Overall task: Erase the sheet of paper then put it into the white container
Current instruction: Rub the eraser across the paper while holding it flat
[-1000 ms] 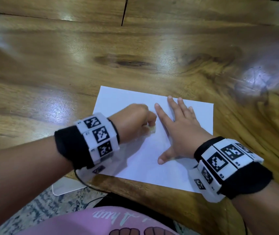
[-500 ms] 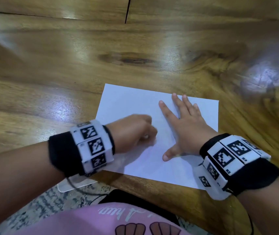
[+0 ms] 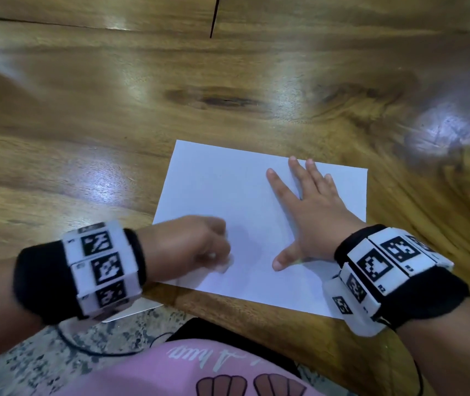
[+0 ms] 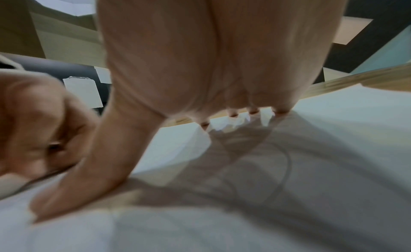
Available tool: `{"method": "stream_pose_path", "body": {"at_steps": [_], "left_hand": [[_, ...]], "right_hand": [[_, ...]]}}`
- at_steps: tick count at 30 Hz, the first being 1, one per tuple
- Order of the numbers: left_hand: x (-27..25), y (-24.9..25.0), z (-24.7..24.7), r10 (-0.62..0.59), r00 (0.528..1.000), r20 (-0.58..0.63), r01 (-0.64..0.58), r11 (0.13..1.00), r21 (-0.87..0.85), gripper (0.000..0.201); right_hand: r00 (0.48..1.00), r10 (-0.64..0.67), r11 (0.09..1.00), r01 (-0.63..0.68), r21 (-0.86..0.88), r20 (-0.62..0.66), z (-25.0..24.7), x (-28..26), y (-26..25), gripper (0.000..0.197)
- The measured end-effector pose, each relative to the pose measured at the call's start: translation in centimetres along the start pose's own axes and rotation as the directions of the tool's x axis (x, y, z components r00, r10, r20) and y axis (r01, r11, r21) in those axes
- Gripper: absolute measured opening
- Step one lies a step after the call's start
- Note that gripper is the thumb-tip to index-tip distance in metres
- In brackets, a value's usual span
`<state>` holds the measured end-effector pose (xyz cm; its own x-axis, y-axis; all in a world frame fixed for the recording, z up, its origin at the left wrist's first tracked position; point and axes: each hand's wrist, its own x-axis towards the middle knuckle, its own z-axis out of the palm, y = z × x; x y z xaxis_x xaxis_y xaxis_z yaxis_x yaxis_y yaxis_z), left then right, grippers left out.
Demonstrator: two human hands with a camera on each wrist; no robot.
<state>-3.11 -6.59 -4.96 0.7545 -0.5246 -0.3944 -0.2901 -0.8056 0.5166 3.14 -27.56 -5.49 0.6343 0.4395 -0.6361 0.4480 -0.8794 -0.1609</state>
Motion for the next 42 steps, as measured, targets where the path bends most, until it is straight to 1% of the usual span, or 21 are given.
{"method": "stream_pose_path", "body": {"at_steps": [2,5,9,11,13,15,17,19,20,24,26,28,29,31,32,33,35,37,39,41,42], "left_hand": [[-0.8,-0.5,0.4,0.065,0.996,0.066,-0.067,0.997,0.029,0.021],[0.3,0.0,-0.2,0.064,0.997,-0.041,-0.069,0.990,-0.120,0.015],[3.8,1.8,-1.0,0.135,0.985,-0.106,-0.144,0.986,-0.084,0.009],[4.0,2.1,-0.3,0.156,0.985,-0.077,-0.161,0.986,-0.051,0.011],[3.2,1.4,1.2,0.096,0.995,-0.023,-0.098,0.992,-0.079,0.010],[2.1,0.4,2.3,0.038,0.998,0.045,-0.042,0.996,0.084,0.013],[1.0,0.8,2.3,-0.009,0.994,0.109,-0.002,0.995,0.100,0.011],[1.9,1.2,1.8,0.062,0.998,0.000,-0.062,0.998,0.017,0.007],[2.6,1.7,1.2,0.088,0.996,-0.033,-0.091,0.991,-0.101,0.010],[4.5,3.0,-0.1,0.209,0.975,-0.081,-0.211,0.977,-0.023,0.009],[3.9,3.1,0.6,0.165,0.986,-0.038,-0.167,0.983,-0.072,0.011],[2.4,2.4,1.4,0.022,0.998,0.062,-0.007,0.974,-0.224,0.013],[1.7,2.3,1.7,0.025,0.993,0.116,-0.003,0.983,-0.182,0.016],[1.6,2.1,1.9,0.091,0.990,0.108,-0.081,0.992,-0.095,0.018],[1.9,2.6,1.5,0.048,0.996,0.081,-0.032,0.982,-0.186,0.017],[2.5,2.7,1.1,0.062,0.998,0.025,-0.056,0.979,-0.196,0.015],[3.7,3.0,0.3,0.178,0.984,-0.015,-0.179,0.982,-0.063,0.009],[4.3,2.8,-0.1,0.226,0.974,-0.021,-0.226,0.974,0.007,0.006],[3.7,2.7,0.9,0.154,0.988,-0.017,-0.155,0.985,-0.073,0.009],[2.4,2.4,2.0,-0.127,0.985,0.114,0.157,0.936,-0.315,0.012],[1.8,2.3,2.5,-0.198,0.961,0.191,0.252,0.913,-0.320,0.013]], "right_hand": [[1.000,0.003,1.000,-0.003,-0.002,-0.001,0.0,-0.1,-0.1,0.146],[1.000,0.005,1.000,-0.005,-0.012,0.001,-0.1,0.0,-0.2,0.146],[1.000,-0.001,1.000,0.001,-0.004,0.004,-0.1,0.0,-0.1,0.146],[1.000,-0.004,1.000,0.004,0.000,0.005,0.0,0.0,-0.1,0.146],[1.000,-0.003,1.000,0.003,0.001,0.007,0.0,0.0,0.0,0.146],[1.000,-0.002,1.000,0.002,-0.002,0.011,0.0,0.0,0.0,0.146],[1.000,-0.003,1.000,0.003,-0.005,0.008,0.0,0.0,0.0,0.146],[1.000,-0.005,1.000,0.005,-0.001,0.004,0.0,0.0,0.0,0.145],[1.000,-0.006,1.000,0.006,0.000,0.002,0.0,0.0,0.0,0.146],[1.000,-0.010,1.000,0.010,-0.002,-0.005,0.1,0.1,0.0,0.147],[1.000,-0.008,1.000,0.008,-0.001,0.000,0.1,0.0,0.0,0.146],[1.000,-0.006,1.000,0.006,0.000,0.003,0.0,-0.1,0.0,0.145],[1.000,-0.006,1.000,0.006,0.001,0.001,0.0,-0.2,0.0,0.145],[1.000,-0.005,1.000,0.005,-0.001,-0.005,0.0,-0.2,0.0,0.145],[1.000,-0.005,1.000,0.005,-0.005,-0.005,0.0,-0.2,-0.1,0.145],[1.000,-0.005,1.000,0.005,-0.007,-0.004,0.0,-0.1,-0.1,0.145],[1.000,-0.008,1.000,0.008,-0.007,-0.004,0.0,-0.1,-0.1,0.145],[1.000,-0.012,1.000,0.012,-0.007,-0.006,0.0,-0.1,0.0,0.145],[1.000,-0.012,1.000,0.012,-0.005,-0.005,0.0,-0.1,0.0,0.145],[1.000,-0.010,1.000,0.010,-0.007,-0.009,0.0,-0.1,0.1,0.145],[1.000,-0.010,1.000,0.009,-0.008,-0.010,0.0,-0.2,0.0,0.145]]}}
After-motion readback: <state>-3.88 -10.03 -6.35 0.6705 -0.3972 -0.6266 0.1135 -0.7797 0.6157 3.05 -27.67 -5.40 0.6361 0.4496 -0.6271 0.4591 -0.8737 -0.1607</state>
